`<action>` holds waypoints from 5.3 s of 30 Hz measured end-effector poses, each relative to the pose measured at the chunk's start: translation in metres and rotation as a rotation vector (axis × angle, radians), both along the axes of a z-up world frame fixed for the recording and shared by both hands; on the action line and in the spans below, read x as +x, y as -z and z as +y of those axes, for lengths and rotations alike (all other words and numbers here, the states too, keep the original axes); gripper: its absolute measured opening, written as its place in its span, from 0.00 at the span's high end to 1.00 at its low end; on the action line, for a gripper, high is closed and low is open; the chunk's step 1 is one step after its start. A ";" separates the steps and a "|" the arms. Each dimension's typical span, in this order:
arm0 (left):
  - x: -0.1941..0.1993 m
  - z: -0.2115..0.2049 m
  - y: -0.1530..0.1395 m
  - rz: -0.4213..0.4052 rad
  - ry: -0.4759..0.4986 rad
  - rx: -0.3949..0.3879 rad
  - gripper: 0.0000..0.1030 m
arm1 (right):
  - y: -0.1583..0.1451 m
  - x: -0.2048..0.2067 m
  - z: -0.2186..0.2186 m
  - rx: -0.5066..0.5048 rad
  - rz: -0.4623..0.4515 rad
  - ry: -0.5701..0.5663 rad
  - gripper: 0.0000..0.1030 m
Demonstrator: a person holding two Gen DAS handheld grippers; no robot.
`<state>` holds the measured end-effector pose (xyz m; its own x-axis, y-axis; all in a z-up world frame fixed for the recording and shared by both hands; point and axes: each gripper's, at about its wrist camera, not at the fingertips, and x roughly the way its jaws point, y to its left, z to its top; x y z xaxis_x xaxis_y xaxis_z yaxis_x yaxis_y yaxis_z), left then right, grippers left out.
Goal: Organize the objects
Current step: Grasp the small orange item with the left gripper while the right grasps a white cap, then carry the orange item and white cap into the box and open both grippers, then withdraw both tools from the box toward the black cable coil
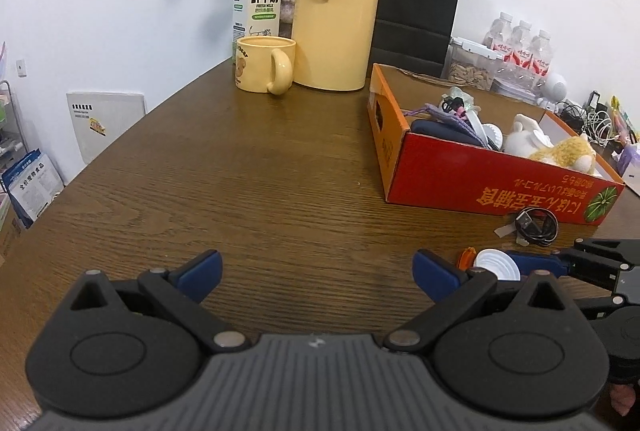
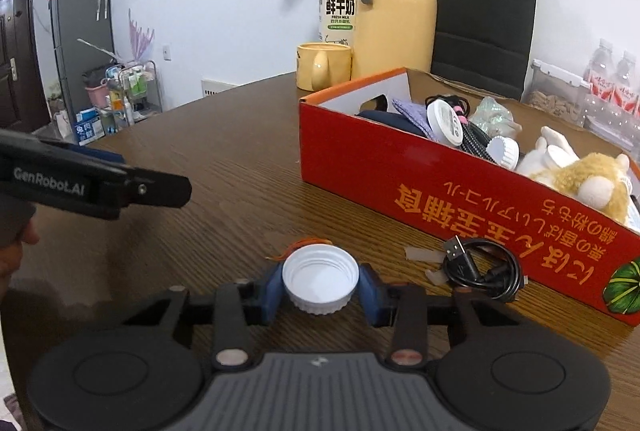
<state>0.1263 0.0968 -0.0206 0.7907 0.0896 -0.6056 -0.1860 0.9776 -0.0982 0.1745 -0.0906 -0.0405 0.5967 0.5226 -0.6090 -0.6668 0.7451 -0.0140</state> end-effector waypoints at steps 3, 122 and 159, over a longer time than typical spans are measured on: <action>0.002 -0.002 0.002 0.006 0.006 -0.004 0.00 | 0.001 0.000 -0.001 0.005 -0.008 0.006 0.62; 0.179 -0.111 -0.050 -0.237 0.065 0.059 0.00 | -0.056 0.144 -0.106 0.107 -0.256 0.428 0.00; 0.070 -0.087 -0.011 -0.103 0.132 0.112 0.00 | -0.031 0.035 -0.085 0.023 -0.200 0.249 0.00</action>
<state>0.1965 0.0098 -0.0093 0.8572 0.0433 -0.5132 -0.0501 0.9987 0.0006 0.2094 -0.1759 -0.0094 0.8149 0.3575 -0.4562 -0.4493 0.8869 -0.1076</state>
